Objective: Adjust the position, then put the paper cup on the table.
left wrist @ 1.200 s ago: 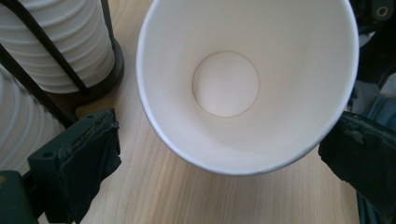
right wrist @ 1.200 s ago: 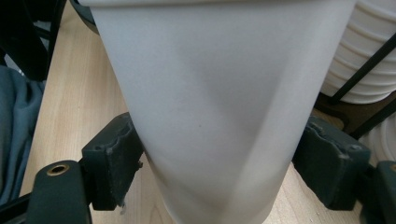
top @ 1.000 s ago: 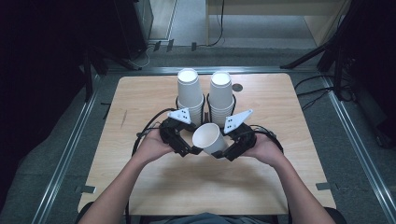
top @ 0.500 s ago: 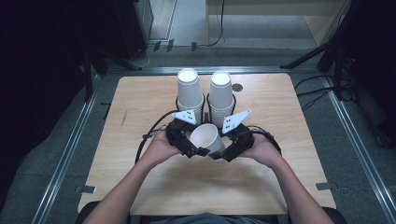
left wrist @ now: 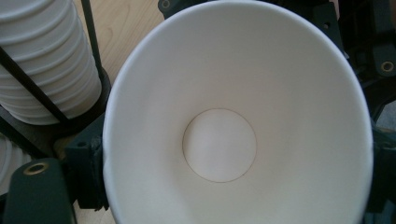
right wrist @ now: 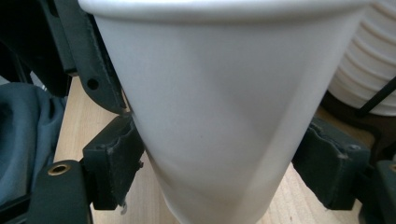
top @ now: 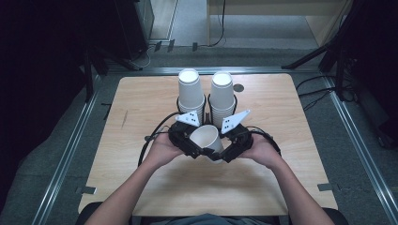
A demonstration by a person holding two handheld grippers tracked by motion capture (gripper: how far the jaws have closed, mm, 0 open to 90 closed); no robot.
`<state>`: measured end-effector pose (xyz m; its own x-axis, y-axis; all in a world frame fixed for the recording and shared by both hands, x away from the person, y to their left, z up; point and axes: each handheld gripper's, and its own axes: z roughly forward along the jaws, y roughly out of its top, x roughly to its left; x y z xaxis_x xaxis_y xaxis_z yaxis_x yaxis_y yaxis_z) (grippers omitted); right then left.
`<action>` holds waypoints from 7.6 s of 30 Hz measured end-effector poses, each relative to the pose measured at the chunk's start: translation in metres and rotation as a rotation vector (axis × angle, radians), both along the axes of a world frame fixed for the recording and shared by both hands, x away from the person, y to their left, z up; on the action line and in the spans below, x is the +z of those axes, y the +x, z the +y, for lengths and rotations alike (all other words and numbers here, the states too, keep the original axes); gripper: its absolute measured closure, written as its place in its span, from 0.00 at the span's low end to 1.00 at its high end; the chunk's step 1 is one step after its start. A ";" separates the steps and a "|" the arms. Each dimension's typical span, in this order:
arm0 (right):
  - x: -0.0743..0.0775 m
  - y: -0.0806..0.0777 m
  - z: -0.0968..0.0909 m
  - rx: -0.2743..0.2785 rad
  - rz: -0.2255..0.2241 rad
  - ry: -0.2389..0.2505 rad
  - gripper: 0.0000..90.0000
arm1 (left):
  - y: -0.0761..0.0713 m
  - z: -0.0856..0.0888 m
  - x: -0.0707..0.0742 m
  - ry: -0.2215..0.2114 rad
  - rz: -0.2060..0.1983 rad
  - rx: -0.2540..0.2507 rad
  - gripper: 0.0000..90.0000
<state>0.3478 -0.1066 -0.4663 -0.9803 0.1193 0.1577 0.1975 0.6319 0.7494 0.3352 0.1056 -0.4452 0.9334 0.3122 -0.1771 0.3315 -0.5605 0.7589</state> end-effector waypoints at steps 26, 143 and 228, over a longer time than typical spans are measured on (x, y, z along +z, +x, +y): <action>-0.004 0.002 -0.016 -0.075 0.037 -0.139 0.19 | 0.008 0.019 0.002 0.122 -0.002 -0.008 0.14; -0.019 0.019 -0.061 -0.254 0.027 -0.250 0.21 | 0.080 0.200 -0.025 0.274 0.077 0.595 0.00; -0.010 0.012 -0.050 -0.258 0.014 -0.196 0.21 | 0.019 0.086 -0.002 0.207 0.043 0.330 0.00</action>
